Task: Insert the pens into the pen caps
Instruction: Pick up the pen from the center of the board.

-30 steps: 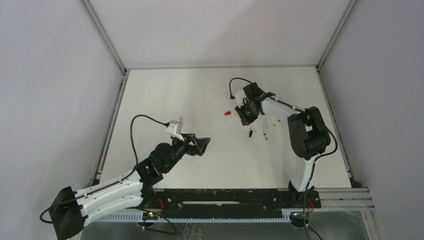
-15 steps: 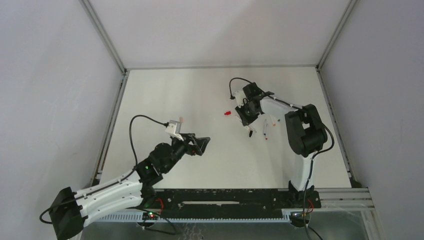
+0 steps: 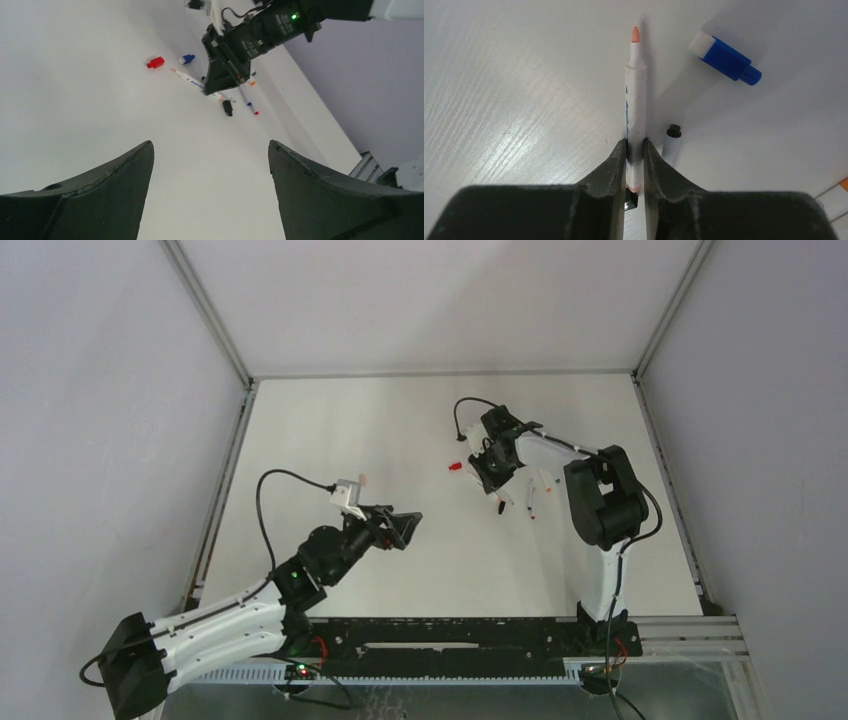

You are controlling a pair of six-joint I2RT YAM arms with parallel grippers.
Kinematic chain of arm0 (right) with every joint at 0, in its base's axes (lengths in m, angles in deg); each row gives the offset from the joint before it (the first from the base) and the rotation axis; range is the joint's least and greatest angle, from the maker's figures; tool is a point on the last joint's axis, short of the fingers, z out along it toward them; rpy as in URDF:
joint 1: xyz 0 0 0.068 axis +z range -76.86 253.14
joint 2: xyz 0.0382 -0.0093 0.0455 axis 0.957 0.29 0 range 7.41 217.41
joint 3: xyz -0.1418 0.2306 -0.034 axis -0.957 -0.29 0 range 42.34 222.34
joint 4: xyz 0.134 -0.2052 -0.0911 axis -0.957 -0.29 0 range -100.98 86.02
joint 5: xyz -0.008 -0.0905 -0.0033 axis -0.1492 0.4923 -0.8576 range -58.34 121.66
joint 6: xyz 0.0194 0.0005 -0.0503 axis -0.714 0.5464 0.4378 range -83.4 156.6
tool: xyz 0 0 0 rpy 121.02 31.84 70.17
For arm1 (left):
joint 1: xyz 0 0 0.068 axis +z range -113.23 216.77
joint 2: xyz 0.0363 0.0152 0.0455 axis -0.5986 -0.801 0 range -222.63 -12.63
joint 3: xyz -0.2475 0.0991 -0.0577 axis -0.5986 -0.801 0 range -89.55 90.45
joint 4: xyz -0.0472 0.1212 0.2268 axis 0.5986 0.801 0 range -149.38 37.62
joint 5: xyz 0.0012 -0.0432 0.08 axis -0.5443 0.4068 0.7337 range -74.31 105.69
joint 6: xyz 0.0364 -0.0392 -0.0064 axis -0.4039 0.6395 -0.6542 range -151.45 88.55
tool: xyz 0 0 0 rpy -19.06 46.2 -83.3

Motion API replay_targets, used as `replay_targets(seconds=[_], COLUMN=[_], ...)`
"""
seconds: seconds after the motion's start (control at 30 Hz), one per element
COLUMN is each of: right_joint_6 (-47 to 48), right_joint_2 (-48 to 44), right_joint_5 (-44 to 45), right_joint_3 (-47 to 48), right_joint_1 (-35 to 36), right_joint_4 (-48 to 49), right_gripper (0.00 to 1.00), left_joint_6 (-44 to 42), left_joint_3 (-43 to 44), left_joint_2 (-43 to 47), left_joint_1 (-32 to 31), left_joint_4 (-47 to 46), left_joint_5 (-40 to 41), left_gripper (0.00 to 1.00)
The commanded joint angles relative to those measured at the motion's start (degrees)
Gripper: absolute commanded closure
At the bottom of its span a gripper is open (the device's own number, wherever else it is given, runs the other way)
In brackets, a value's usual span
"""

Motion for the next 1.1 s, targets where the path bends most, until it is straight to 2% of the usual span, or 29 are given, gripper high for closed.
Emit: replay_targets(seconds=[0.0, 0.17, 0.63, 0.87, 1.07], right_joint_6=[1.15, 1.26, -1.46, 1.22, 3.04], right_joint_2=[2.38, 2.42, -9.45, -14.92, -18.60], right_joint_5=[1.30, -1.77, -32.39, -47.15, -55.20], right_joint_3=[1.79, 2.62, 2.26, 1.98, 1.77], right_joint_1=[1.59, 1.61, -4.09, -4.37, -2.97], right_joint_4=[-2.78, -4.72, -7.95, -11.46, -13.30], right_gripper=[0.82, 1.00, 1.00, 1.00, 1.00], left_joint_6=[2.93, 6.37, 19.15, 23.92, 25.70], left_joint_3=[-1.66, -2.43, -7.07, -6.83, -4.14], left_joint_2=[-1.42, -3.70, -13.72, -22.20, -29.78], left_joint_1=[0.39, 0.39, 2.56, 4.36, 5.01], left_joint_4=[-7.00, -11.46, -36.79, -50.59, -59.34], left_joint_5=[-2.32, -3.86, -10.08, -12.07, -11.25], left_gripper=[0.12, 0.12, 0.13, 0.13, 0.20])
